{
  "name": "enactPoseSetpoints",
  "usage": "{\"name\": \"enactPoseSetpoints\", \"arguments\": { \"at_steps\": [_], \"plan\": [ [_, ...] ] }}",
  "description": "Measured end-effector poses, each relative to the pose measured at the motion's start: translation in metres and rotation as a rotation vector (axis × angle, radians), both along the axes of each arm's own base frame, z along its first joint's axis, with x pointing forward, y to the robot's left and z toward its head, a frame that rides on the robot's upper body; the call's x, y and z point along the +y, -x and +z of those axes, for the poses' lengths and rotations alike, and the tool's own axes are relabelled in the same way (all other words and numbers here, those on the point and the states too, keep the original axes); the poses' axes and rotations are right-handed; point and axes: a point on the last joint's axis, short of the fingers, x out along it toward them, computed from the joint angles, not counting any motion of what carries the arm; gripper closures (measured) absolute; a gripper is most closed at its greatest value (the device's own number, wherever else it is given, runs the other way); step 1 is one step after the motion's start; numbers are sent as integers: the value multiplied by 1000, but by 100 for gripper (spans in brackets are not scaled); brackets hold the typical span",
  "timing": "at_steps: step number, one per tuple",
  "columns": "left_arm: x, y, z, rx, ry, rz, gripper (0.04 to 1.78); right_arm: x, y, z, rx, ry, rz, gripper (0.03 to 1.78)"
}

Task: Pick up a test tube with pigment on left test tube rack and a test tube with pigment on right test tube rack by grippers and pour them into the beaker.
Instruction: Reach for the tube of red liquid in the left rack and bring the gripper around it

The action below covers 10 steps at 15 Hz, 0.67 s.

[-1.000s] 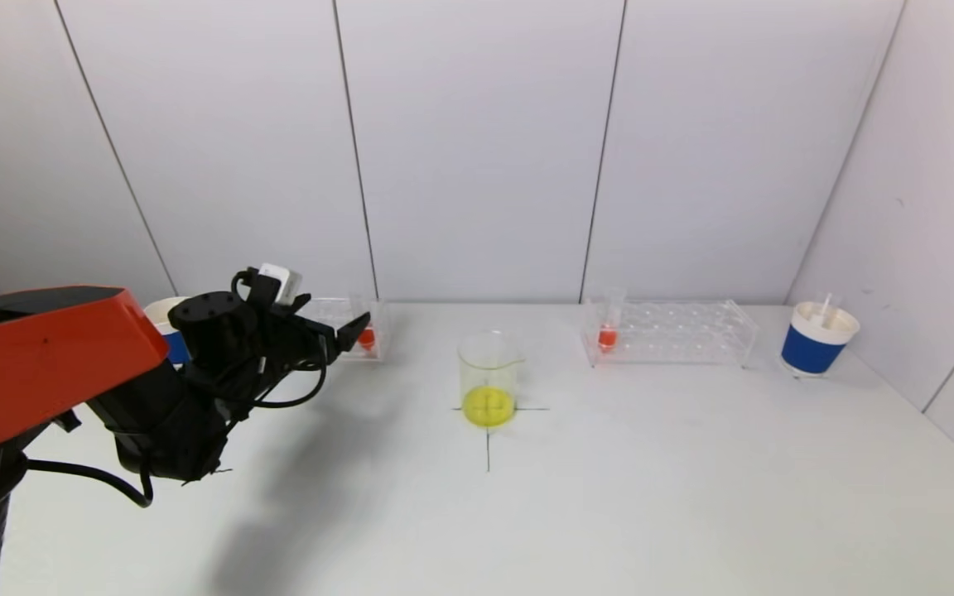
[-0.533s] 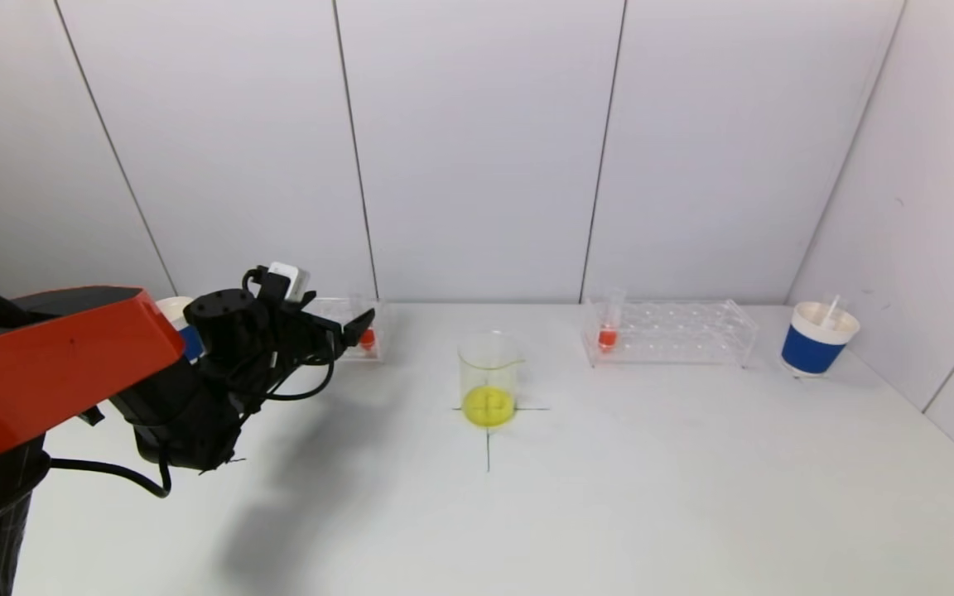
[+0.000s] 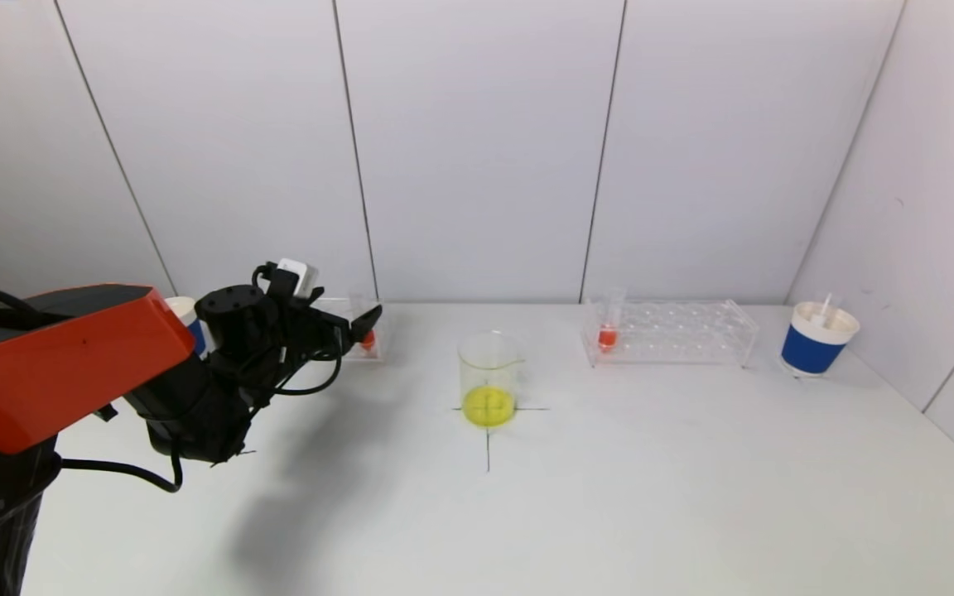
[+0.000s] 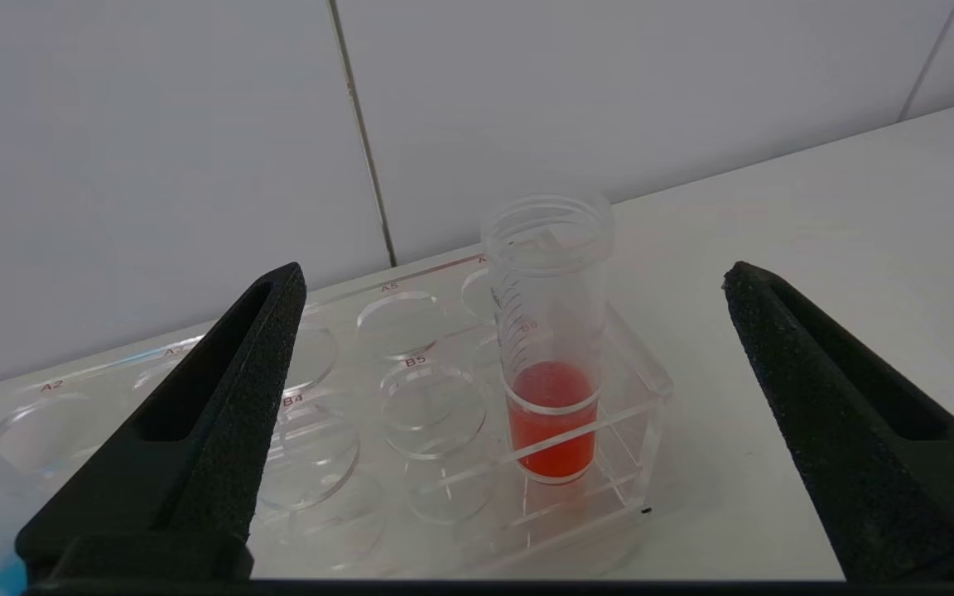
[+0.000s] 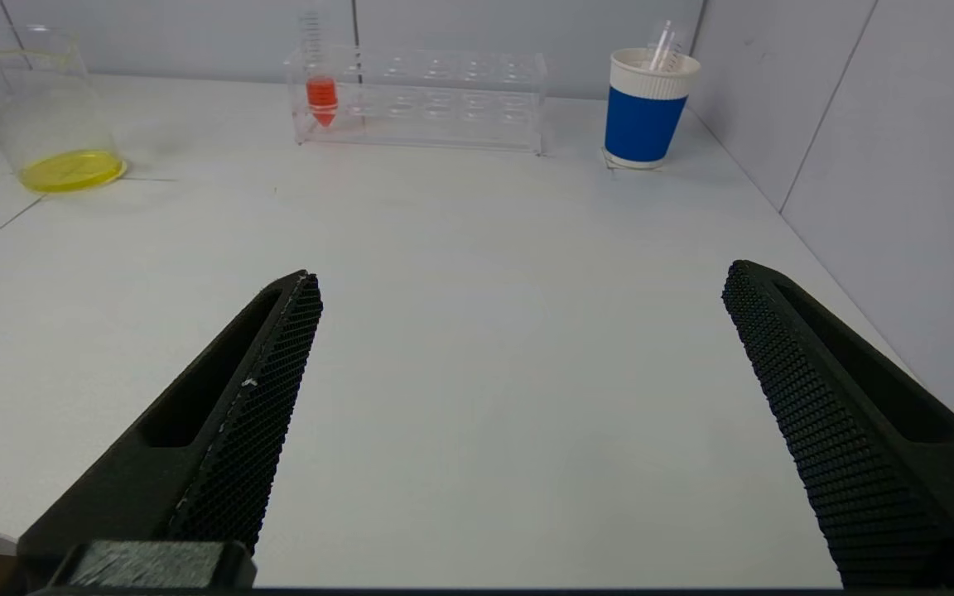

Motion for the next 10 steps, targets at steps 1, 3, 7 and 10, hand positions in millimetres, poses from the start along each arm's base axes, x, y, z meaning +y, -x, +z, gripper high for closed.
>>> {"name": "enactPoseSetpoints", "arguments": {
  "at_steps": [1, 3, 7, 10],
  "plan": [
    [0, -1, -1, 0, 0, 1, 6, 0, 0, 0, 0, 0, 0, 5],
    [0, -2, -2, -1, 0, 0, 6, 0, 0, 0, 0, -1, 0, 5],
    [-2, -5, -3, -2, 0, -4, 6, 0, 0, 0, 0, -1, 0, 5],
    [-4, -8, -4, -5, 1, -6, 6, 0, 0, 0, 0, 0, 0, 5]
  ]
}}
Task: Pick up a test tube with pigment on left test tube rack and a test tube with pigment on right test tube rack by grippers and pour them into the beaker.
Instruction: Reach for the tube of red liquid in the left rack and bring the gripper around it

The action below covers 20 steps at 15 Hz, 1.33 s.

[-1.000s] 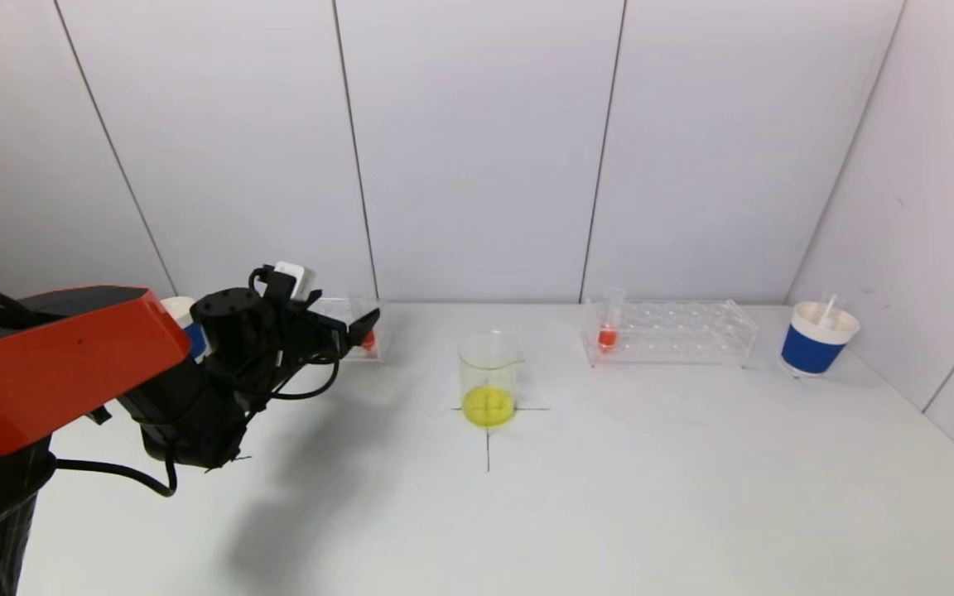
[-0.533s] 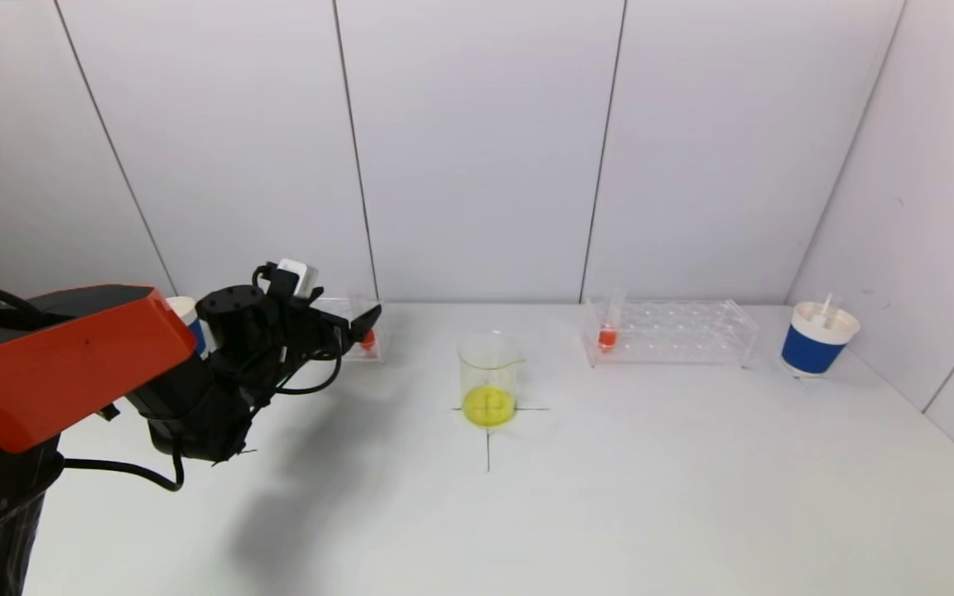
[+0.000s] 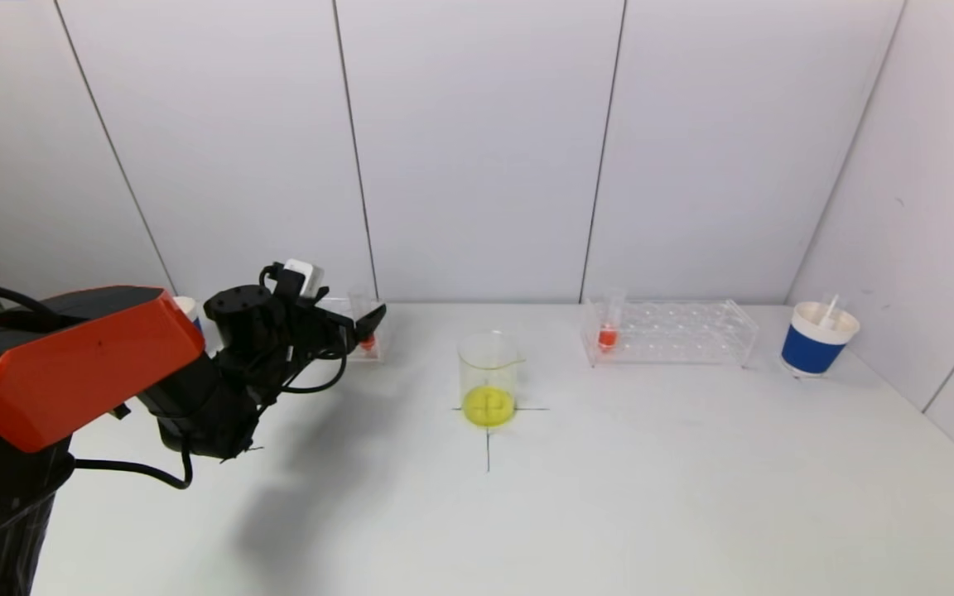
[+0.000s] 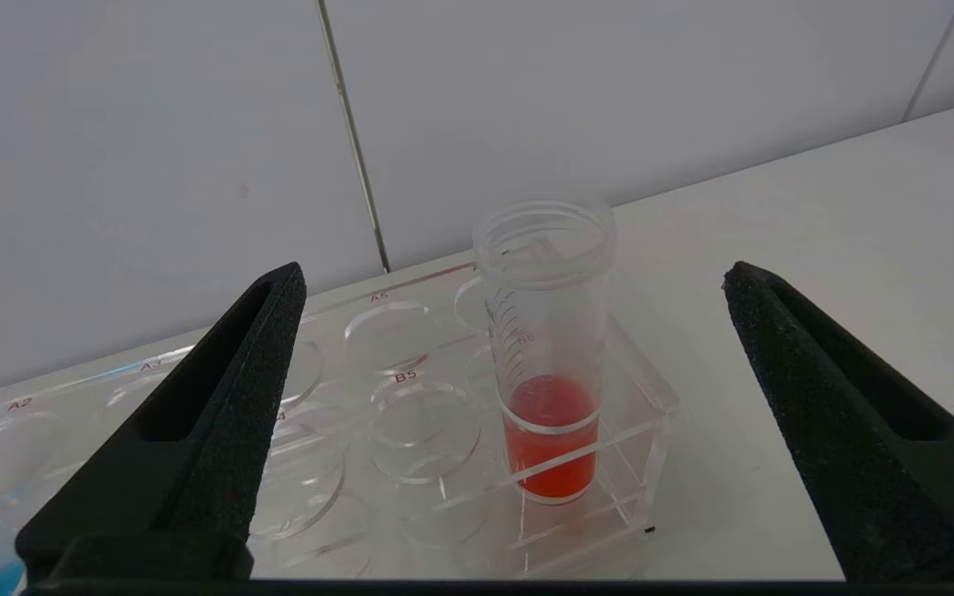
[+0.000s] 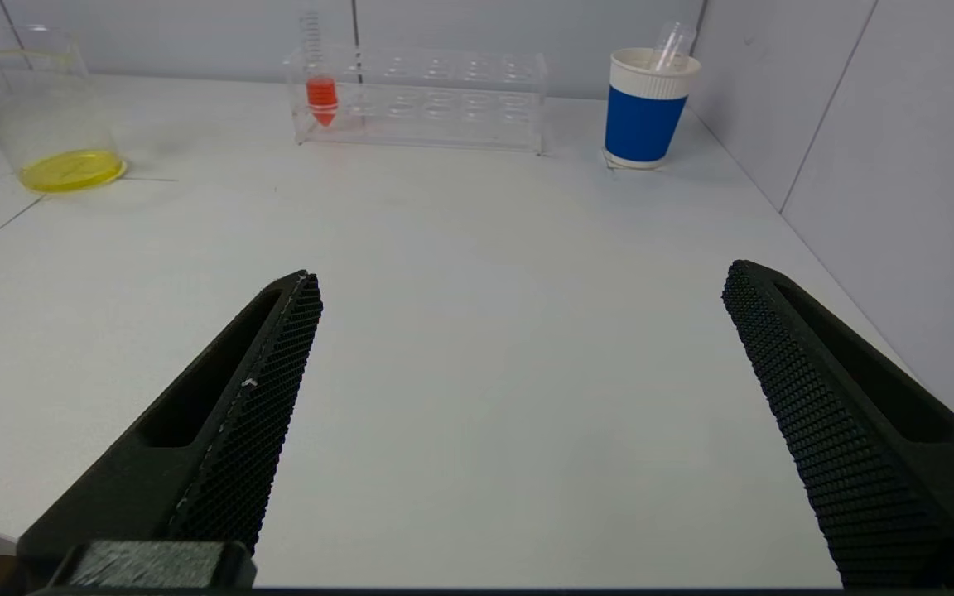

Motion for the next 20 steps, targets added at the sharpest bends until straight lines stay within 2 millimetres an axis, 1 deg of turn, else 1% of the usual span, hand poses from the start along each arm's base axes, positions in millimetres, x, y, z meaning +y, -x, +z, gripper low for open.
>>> {"name": "enactPoseSetpoints", "arguments": {
  "at_steps": [3, 12, 20],
  "plan": [
    [-1, -5, 0, 2, 0, -1, 6, 0, 0, 0, 0, 0, 0, 5],
    [-5, -10, -8, 10, -2, -6, 6, 0, 0, 0, 0, 0, 0, 5],
    [-8, -14, -9, -2, 0, -11, 6, 0, 0, 0, 0, -1, 0, 5]
  ]
}}
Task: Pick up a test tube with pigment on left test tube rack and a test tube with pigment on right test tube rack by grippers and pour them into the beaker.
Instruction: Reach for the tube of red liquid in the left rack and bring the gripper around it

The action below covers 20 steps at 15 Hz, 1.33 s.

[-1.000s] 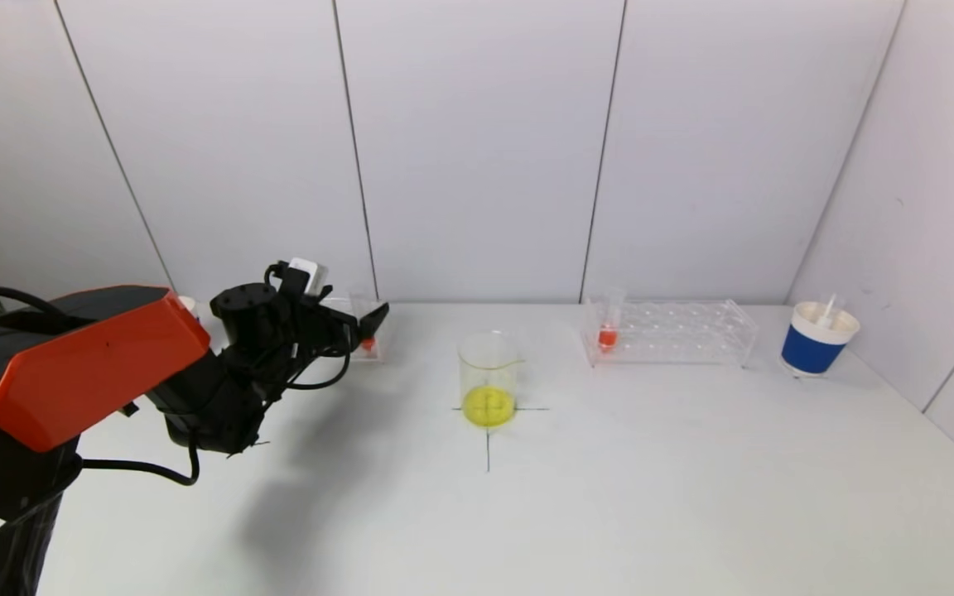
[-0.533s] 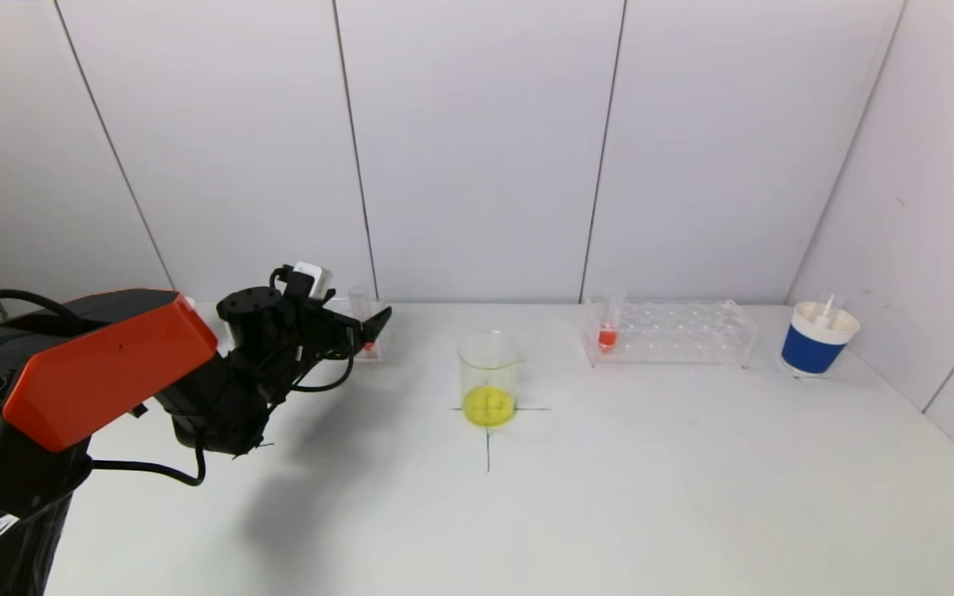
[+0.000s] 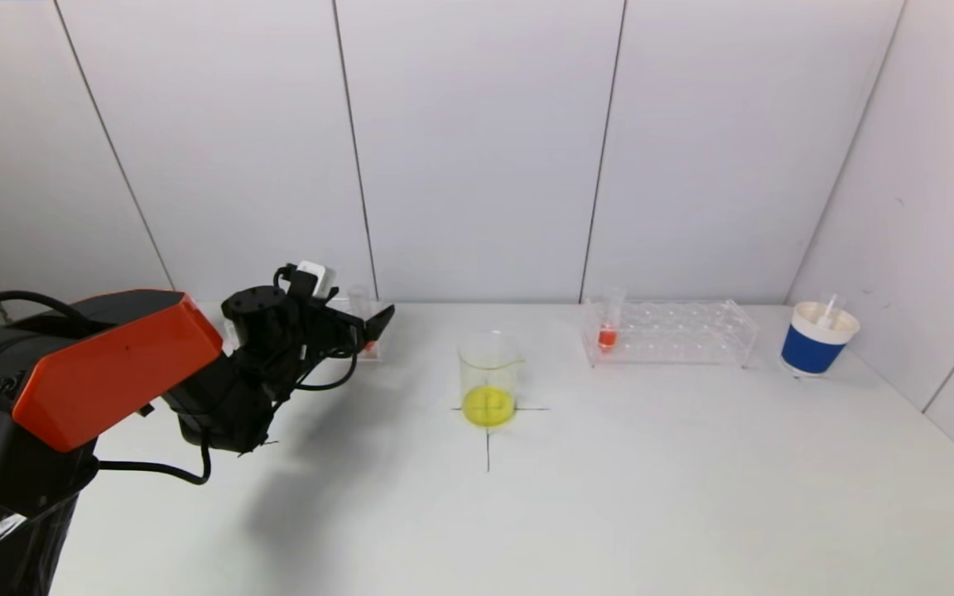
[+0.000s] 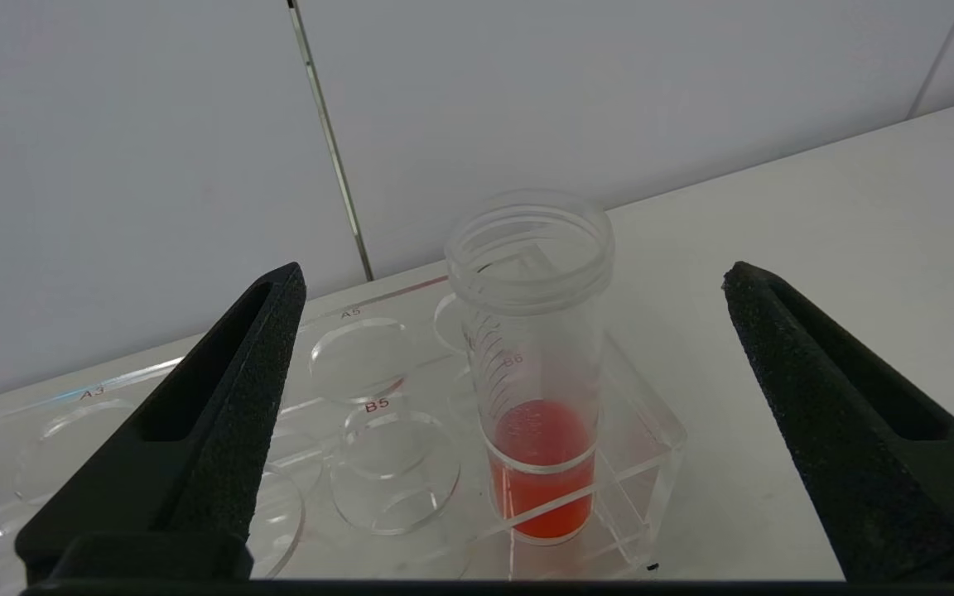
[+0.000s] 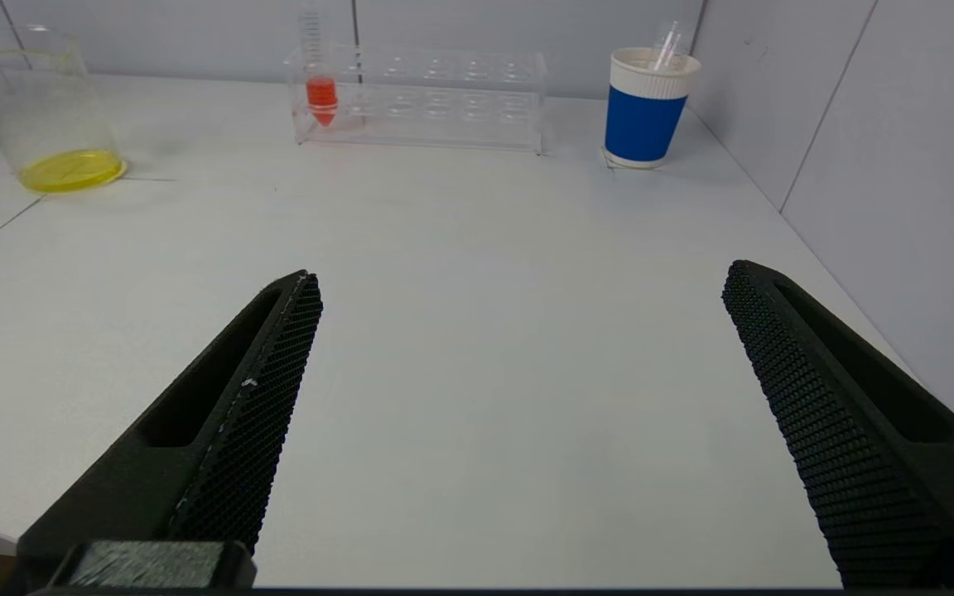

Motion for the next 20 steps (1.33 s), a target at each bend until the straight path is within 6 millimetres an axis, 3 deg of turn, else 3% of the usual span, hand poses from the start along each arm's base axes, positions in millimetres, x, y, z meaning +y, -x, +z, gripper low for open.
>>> {"name": "enactPoseSetpoints", "arguments": {
  "at_steps": [4, 6, 9, 13, 15, 20],
  "plan": [
    [0, -2, -3, -5, -4, 21, 8, 0, 0, 0, 0, 1, 0, 5],
    [0, -2, -4, -9, -4, 24, 21, 0, 0, 0, 0, 1, 0, 5],
    [0, -2, -5, -6, -5, 25, 58, 0, 0, 0, 0, 1, 0, 5],
    [-1, -2, -7, -3, -5, 21, 129, 0, 0, 0, 0, 0, 0, 5],
    [-1, -2, -7, -3, -5, 21, 137, 0, 0, 0, 0, 1, 0, 5],
    [0, -2, -7, -4, -4, 24, 137, 0, 0, 0, 0, 1, 0, 5]
  ]
}}
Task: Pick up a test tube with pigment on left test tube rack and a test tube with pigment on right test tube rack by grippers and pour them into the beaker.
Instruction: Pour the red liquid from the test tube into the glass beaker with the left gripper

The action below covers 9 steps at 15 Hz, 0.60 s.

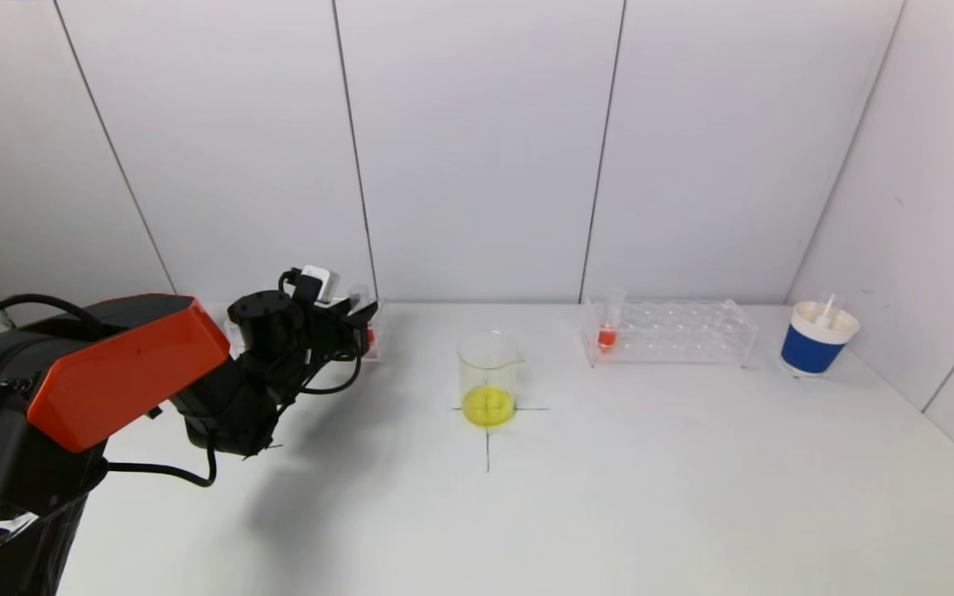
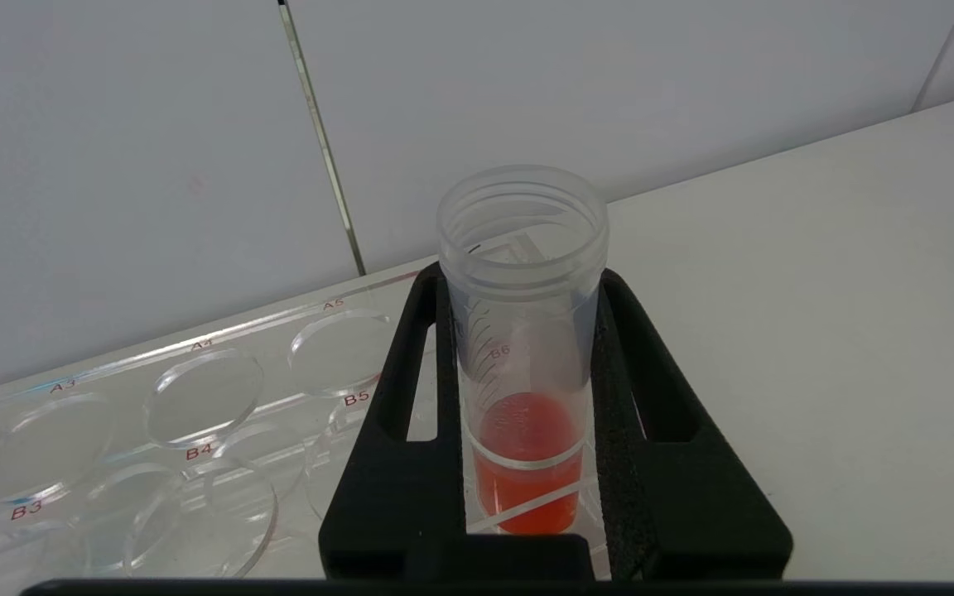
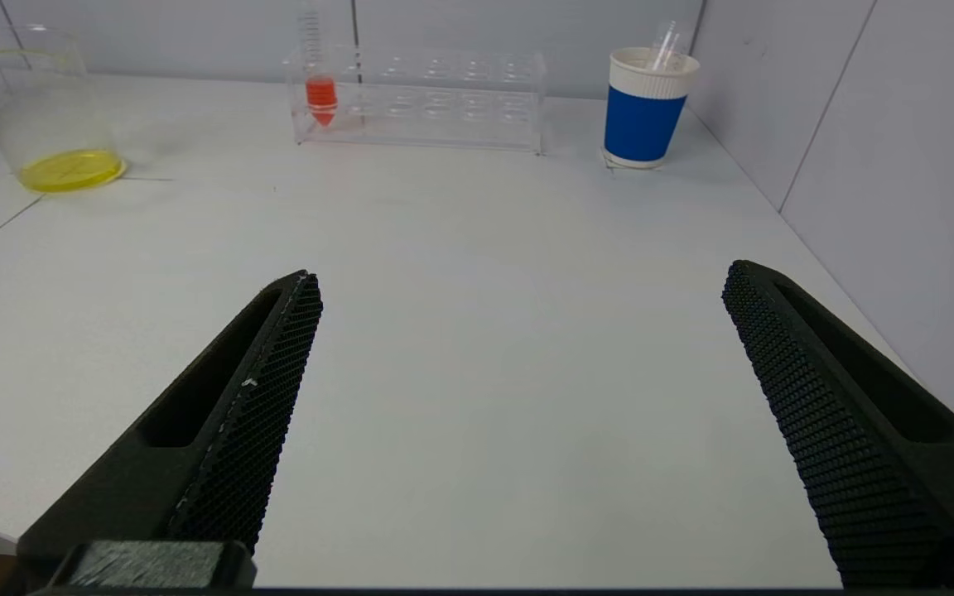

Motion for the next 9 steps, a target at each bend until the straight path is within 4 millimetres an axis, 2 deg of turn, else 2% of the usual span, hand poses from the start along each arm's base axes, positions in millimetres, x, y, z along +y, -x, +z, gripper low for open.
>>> {"name": "enactPoseSetpoints", "arguments": {
  "at_steps": [5, 9],
  "plan": [
    [0, 0, 1, -2, 0, 1, 137, 0, 0, 0, 0, 0, 0, 5],
    [0, 1, 9, -21, 3, 2, 137, 0, 0, 0, 0, 0, 0, 5]
  ]
}}
